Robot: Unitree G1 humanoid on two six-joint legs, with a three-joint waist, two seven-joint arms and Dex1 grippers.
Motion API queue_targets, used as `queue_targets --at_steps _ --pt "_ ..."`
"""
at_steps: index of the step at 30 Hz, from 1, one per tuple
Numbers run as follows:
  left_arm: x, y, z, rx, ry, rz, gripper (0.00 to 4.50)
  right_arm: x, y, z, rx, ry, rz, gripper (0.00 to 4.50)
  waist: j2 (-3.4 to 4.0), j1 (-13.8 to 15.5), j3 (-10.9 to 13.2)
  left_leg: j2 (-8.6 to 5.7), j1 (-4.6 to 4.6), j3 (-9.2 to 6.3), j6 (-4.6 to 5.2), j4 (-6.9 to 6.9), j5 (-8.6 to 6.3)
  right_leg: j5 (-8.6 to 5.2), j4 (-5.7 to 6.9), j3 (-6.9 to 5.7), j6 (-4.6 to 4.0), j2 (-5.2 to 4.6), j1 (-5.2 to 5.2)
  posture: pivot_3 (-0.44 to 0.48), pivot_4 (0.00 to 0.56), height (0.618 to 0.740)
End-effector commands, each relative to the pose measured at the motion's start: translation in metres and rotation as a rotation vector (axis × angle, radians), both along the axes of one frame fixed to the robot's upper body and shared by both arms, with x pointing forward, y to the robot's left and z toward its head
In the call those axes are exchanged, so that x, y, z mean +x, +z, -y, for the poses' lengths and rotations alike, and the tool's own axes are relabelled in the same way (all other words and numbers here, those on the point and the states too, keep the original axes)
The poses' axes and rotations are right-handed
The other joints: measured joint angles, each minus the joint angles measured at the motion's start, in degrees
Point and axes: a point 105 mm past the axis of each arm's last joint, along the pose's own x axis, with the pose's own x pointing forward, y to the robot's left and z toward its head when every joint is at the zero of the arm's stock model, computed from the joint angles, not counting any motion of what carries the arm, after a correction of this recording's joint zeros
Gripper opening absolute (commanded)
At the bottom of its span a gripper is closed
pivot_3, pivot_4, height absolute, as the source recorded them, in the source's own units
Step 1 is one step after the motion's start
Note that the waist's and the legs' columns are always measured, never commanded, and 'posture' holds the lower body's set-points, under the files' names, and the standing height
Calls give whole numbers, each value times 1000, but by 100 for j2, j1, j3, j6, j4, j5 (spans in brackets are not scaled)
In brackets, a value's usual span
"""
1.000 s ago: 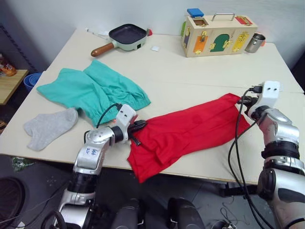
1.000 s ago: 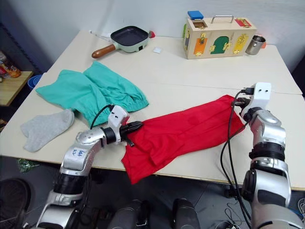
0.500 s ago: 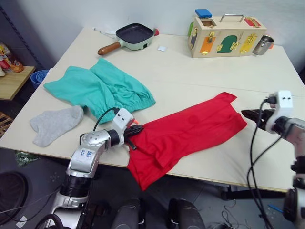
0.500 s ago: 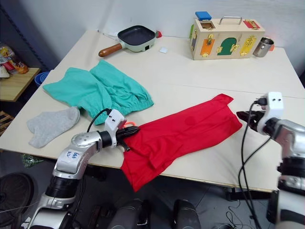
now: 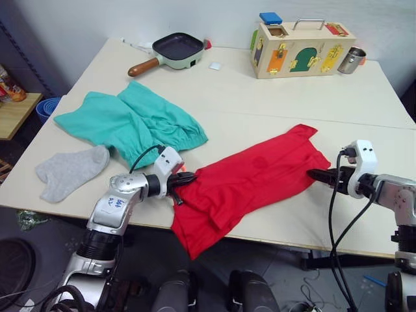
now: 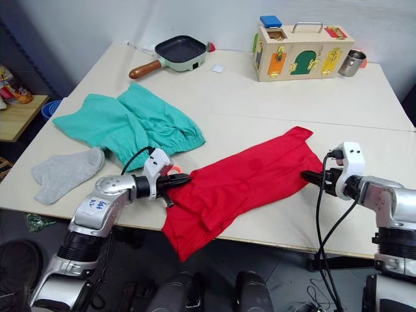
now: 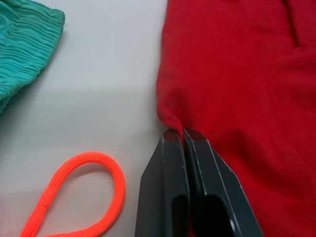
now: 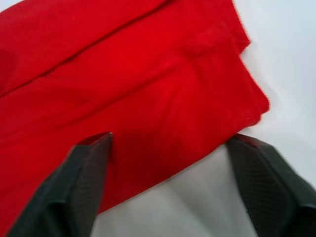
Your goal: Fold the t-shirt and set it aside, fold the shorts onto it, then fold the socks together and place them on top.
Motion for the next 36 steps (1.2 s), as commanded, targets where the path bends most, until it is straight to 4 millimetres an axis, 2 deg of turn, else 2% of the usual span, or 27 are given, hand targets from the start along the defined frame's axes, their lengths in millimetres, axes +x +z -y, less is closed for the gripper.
queue_targets --at_steps 1,2,3,4,5,9,12,18,24,29,33,36 --pt "-4 8 1 -9 -24 27 0 13 -3 -11 -6 24 31 2004 -1 -15 0 1 1 0 0 0 0 0 1 0 0 1 0 0 150 740" --pt "-5 8 1 -10 -23 27 0 16 -2 -13 -9 28 42 1638 0 -18 0 2 2 0 -1 0 0 0 1 1 0 3 0 0 150 740" --pt "-6 7 0 -17 -12 24 0 24 2 -15 -36 38 67 1638 0 -11 0 2 2 1 -1 0 1 0 1 1 0 3 0 0 150 740" --pt "-8 6 0 -22 -6 21 0 29 6 -16 -46 47 89 1289 0 -22 0 2 2 1 -1 0 1 0 3 1 0 3 -1 0 150 740" --pt "-9 7 1 -25 -4 21 0 34 10 -16 -53 52 110 1176 -1 -41 0 2 2 7 -1 0 1 0 1 5 0 2 -1 0 150 740" --pt "-14 19 9 -92 19 15 0 52 20 -7 -95 20 175 16 0 -25 0 2 1 6 -1 0 1 0 4 5 0 2 -4 0 150 740" --pt "-22 18 18 -116 12 -14 0 70 30 2 -127 -38 234 16 0 14 0 -2 -1 6 0 1 2 0 2 4 0 0 -3 0 150 740" --pt "-30 12 36 -168 34 -45 0 93 49 5 -210 -93 327 16 1 14 1 -2 -4 2 1 0 2 0 -1 2 0 4 -1 0 150 740" --pt "-31 6 65 -162 -33 -55 0 101 55 2 -255 -102 360 16 1 14 1 -2 -5 3 1 0 2 0 -2 2 0 5 0 0 150 740" --pt "-29 2 65 -139 -45 -67 0 101 54 -2 -208 -68 334 16 2 5 1 0 -5 3 1 -1 2 0 -3 3 0 9 0 0 150 740" --pt "-21 8 42 -68 7 -15 951 87 54 7 -244 47 275 1102 4 8 3 0 -5 3 1 -1 2 0 -2 3 0 9 -1 0 150 740" --pt "-21 36 21 -83 -41 35 1891 65 71 31 -213 106 265 2100 14 46 8 0 -10 -1 1 0 2 0 -5 2 0 7 -3 0 150 740"
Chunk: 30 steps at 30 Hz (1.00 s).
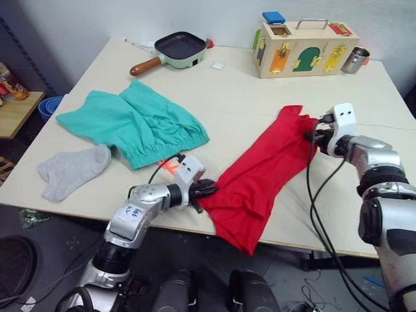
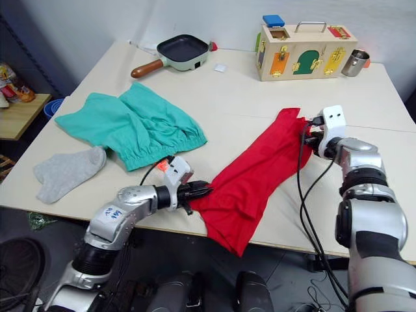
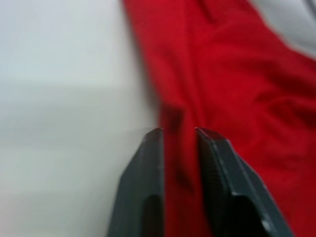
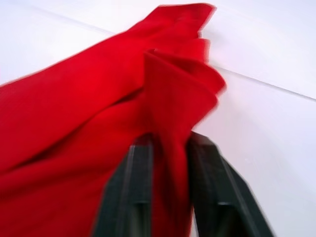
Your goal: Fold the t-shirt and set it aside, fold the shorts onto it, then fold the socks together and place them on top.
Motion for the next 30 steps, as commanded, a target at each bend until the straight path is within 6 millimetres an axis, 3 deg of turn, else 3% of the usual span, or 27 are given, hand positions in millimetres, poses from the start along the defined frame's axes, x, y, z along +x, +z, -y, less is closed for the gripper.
queue_targets --at_steps 1,3,6,7,10,12,14,18,20,24,27,30 --pt "0 40 -16 -36 -54 103 2202 -21 33 23 18 68 31 2428 3 16 2 -1 -3 -2 0 0 0 0 -3 -1 0 -1 0 0 150 740" --pt "3 47 -27 -9 -71 116 2859 -37 40 20 125 152 6 3180 3 -1 2 -1 -3 -3 -1 -1 -1 0 -9 -2 0 -3 3 0 150 740" --pt "5 57 -36 5 -122 108 3782 -76 40 4 216 335 -98 4169 3 -5 1 1 -1 -8 -2 -3 -2 0 -12 -5 0 -1 6 0 150 740" --pt "5 59 -37 6 -134 107 3793 -86 38 -2 223 373 -129 4456 3 6 1 2 -1 -11 -5 -3 -3 0 -11 -6 0 0 6 0 150 740" --pt "12 63 -33 6 -188 90 3793 -123 25 -28 249 470 -229 4487 7 9 3 3 0 -13 -7 -4 -4 0 -7 -8 0 0 5 0 150 740" --pt "23 63 -23 22 -229 80 4347 -156 10 -52 259 553 -336 4500 8 53 4 2 0 -13 -7 1 -4 0 -6 -9 0 -1 5 0 150 740" --pt "38 66 -9 3 -233 96 4477 -181 -6 -70 234 589 -396 4500 6 137 3 2 -1 -15 -7 2 -5 0 -5 -9 0 -3 5 0 150 740" --pt "59 62 19 -16 -260 75 4477 -208 -32 -91 221 590 -443 4500 -6 177 0 -5 -3 -15 1 5 -11 2 -12 -8 4 -13 6 0 150 740" --pt "65 58 32 -16 -280 56 4477 -216 -41 -99 211 589 -440 4500 -21 229 0 -7 -3 -16 2 4 -12 3 -14 -11 6 -12 7 0 150 740" --pt "76 52 51 -23 -291 15 4477 -208 -51 -110 193 507 -389 4500 -29 179 3 -9 -5 -4 4 5 -15 4 -15 -6 7 -10 1 0 150 740" --pt "83 44 77 -82 -268 -58 4477 -214 -63 -129 191 527 -393 4500 -30 180 4 -8 -5 -10 3 6 -14 4 -13 -10 7 -11 1 0 150 740" --pt "85 36 88 -84 -254 -88 4477 -213 -72 -136 160 507 -387 4500 -39 178 3 -8 -6 -12 7 5 -17 3 -16 -12 7 -12 1 0 150 740"
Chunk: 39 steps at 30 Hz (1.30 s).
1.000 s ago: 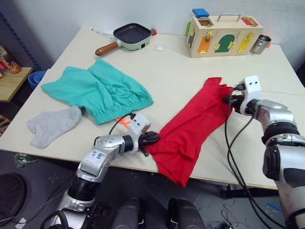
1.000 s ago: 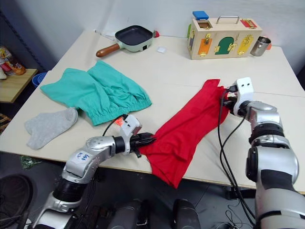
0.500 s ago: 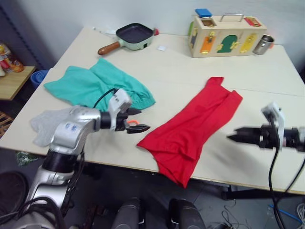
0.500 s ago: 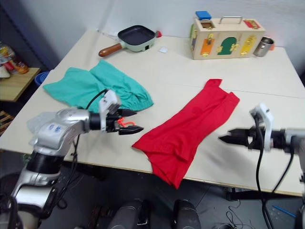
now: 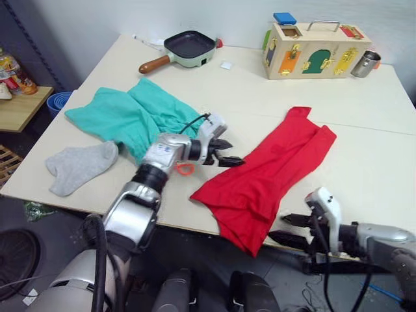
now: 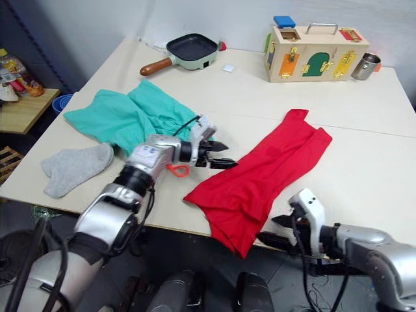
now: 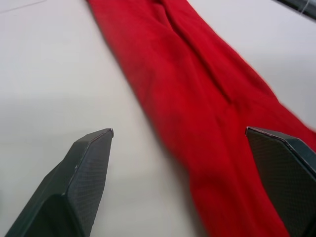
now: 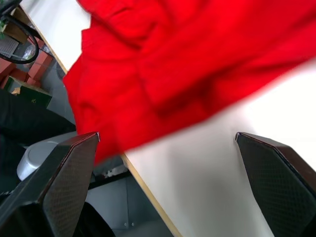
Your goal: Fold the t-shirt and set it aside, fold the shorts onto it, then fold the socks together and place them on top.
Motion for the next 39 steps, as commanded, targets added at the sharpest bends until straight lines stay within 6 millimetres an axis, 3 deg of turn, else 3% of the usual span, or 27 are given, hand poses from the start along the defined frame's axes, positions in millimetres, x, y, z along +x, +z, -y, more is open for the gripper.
queue_targets --at_steps 1,7,8,10,21,23,31,35,39 --pt "5 -3 6 2 24 -3 4477 -1 -8 -9 -25 -11 11 4500 -10 -36 1 0 0 1 1 0 -1 0 0 0 0 0 0 0 150 740" --pt "5 -23 9 92 33 -9 4477 2 -13 -22 -15 -12 25 4500 -29 -85 -7 8 11 5 -4 0 1 0 4 4 0 5 0 0 150 740" --pt "8 -24 7 104 56 8 4493 2 -14 -24 -13 -8 27 4321 -33 -85 -10 8 13 5 -4 0 1 0 1 6 0 3 0 0 150 740" --pt "12 -25 5 100 92 19 4089 3 -15 -27 -13 -14 39 3929 -46 -80 -18 8 15 5 -3 1 -1 0 0 7 0 -2 0 0 150 740" --pt "12 -33 -1 46 144 -72 654 16 -16 -33 -5 -23 76 21 -46 -66 -18 7 9 4 -3 0 -5 0 15 2 -1 0 -5 0 150 740" --pt "11 -37 -2 46 147 -80 36 17 -15 -31 -10 -20 78 0 -46 -63 -18 7 8 4 -3 0 -5 0 14 2 -1 1 -4 0 150 740" --pt "24 -38 -13 -56 313 -80 36 30 -8 -4 -76 -9 106 0 -46 -57 -18 6 9 4 2 6 -7 0 12 3 -1 -4 1 0 150 740" --pt "32 -33 -26 -110 424 -32 36 40 0 20 -130 -13 118 0 -46 -74 -18 5 12 6 5 10 -7 0 12 5 -1 -8 3 0 150 740" --pt "28 -30 -35 -146 481 -7 36 53 6 45 -179 -19 126 0 -45 -117 -19 6 15 5 3 7 -5 0 14 4 -1 -7 1 0 150 740"
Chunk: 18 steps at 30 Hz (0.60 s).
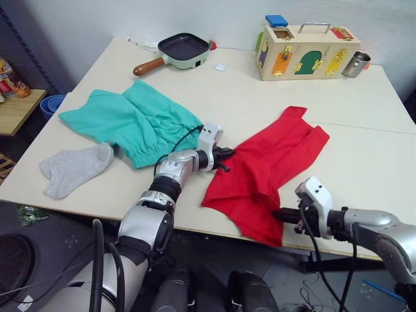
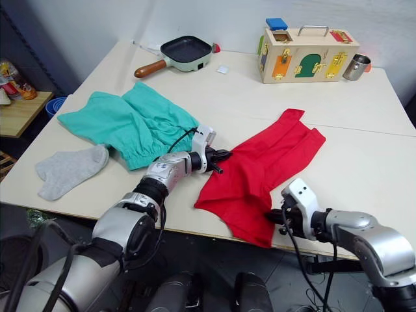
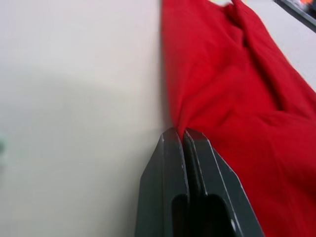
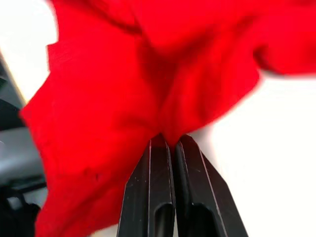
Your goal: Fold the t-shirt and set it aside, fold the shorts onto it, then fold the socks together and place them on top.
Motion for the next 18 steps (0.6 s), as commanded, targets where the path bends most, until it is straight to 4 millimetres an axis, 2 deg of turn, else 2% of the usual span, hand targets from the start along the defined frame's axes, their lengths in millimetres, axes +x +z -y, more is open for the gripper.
queue_targets --at_steps 1,4,11,14,18 --pt "-3 2 -16 -11 87 26 36 14 9 24 -45 -15 27 0 1 -28 0 0 0 1 0 0 0 0 5 0 0 1 0 0 150 740" --pt "-10 6 -15 -21 117 42 36 23 10 33 -58 -9 25 0 1 -38 0 0 -1 2 0 2 2 0 7 -1 0 2 3 0 150 740" --pt "-32 8 2 -1 90 59 36 42 8 41 -68 13 34 0 1 13 0 -1 -2 4 1 6 6 0 2 -1 0 3 8 0 150 740" --pt "-35 10 3 5 114 70 36 51 7 46 -78 10 52 0 1 45 0 -1 -2 4 1 7 6 0 0 -1 0 3 8 0 150 740" --pt "-39 13 -5 52 104 104 36 45 4 41 -37 72 18 0 1 52 0 -1 -2 3 1 8 6 0 -1 -2 0 3 10 0 150 740"
